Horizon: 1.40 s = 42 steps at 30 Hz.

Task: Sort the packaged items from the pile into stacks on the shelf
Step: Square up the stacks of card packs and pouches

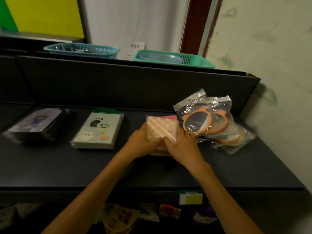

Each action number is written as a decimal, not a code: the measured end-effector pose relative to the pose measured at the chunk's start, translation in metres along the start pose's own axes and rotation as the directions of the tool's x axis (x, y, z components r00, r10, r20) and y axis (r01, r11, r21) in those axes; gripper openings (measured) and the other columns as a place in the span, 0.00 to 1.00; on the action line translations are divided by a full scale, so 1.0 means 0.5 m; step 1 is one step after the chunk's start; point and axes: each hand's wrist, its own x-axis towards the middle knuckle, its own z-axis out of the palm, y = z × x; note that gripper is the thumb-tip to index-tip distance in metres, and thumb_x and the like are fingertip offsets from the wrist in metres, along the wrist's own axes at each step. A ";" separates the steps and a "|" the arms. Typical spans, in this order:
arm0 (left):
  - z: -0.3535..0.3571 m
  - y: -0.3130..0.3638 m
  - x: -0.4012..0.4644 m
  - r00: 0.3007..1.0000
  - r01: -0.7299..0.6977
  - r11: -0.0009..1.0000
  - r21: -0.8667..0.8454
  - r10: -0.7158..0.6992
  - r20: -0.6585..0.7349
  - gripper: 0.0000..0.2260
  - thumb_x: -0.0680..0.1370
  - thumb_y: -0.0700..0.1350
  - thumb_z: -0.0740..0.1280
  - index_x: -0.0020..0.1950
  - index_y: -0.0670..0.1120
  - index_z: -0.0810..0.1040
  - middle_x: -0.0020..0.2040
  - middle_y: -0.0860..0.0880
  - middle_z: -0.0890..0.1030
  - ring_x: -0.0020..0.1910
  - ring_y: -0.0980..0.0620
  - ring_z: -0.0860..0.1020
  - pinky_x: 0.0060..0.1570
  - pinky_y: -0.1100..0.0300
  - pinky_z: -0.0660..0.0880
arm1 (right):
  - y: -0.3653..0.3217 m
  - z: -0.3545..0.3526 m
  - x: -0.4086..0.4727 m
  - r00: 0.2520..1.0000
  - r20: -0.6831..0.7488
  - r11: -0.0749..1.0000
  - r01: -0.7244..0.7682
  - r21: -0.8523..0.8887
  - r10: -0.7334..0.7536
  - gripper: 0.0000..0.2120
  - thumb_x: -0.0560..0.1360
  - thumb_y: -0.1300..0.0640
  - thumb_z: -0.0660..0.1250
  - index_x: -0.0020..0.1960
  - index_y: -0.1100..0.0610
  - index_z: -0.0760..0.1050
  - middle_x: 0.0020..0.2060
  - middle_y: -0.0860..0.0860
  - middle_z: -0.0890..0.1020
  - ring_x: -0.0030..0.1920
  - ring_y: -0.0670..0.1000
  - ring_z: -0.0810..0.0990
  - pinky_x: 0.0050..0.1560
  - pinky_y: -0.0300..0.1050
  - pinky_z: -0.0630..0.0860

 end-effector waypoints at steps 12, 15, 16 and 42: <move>0.006 0.014 0.035 0.962 0.105 0.759 -0.643 -0.242 -0.129 0.32 0.71 0.38 0.73 0.72 0.41 0.64 0.67 0.42 0.72 0.57 0.47 0.74 0.49 0.59 0.71 | 0.023 0.010 0.016 0.997 0.037 0.917 0.043 0.398 -0.063 0.33 0.75 0.49 0.65 0.74 0.51 0.53 0.71 0.53 0.63 0.71 0.54 0.62 0.64 0.45 0.63; -0.007 0.000 0.045 0.942 0.179 0.657 -0.732 -0.329 -0.065 0.26 0.70 0.38 0.74 0.66 0.39 0.71 0.64 0.41 0.75 0.57 0.44 0.76 0.48 0.58 0.71 | 0.026 0.006 0.017 0.997 0.026 0.889 0.054 0.454 -0.074 0.28 0.75 0.52 0.66 0.71 0.52 0.60 0.68 0.52 0.67 0.68 0.53 0.66 0.60 0.42 0.64; -0.010 -0.002 0.045 0.949 0.193 0.648 -0.737 -0.313 -0.027 0.19 0.70 0.38 0.73 0.60 0.40 0.75 0.60 0.41 0.77 0.52 0.46 0.77 0.45 0.58 0.73 | 0.027 0.004 0.019 0.997 0.031 0.876 0.050 0.479 -0.074 0.25 0.75 0.53 0.66 0.69 0.54 0.62 0.66 0.52 0.69 0.66 0.52 0.68 0.59 0.42 0.67; -0.001 -0.043 0.005 0.933 -0.358 0.822 -0.442 0.304 -0.191 0.38 0.75 0.43 0.70 0.66 0.67 0.44 0.59 0.66 0.60 0.55 0.71 0.66 0.47 0.76 0.68 | 0.011 0.005 0.015 0.972 -0.009 0.719 0.181 0.671 -0.236 0.27 0.76 0.57 0.66 0.67 0.44 0.54 0.59 0.38 0.68 0.61 0.38 0.69 0.59 0.33 0.71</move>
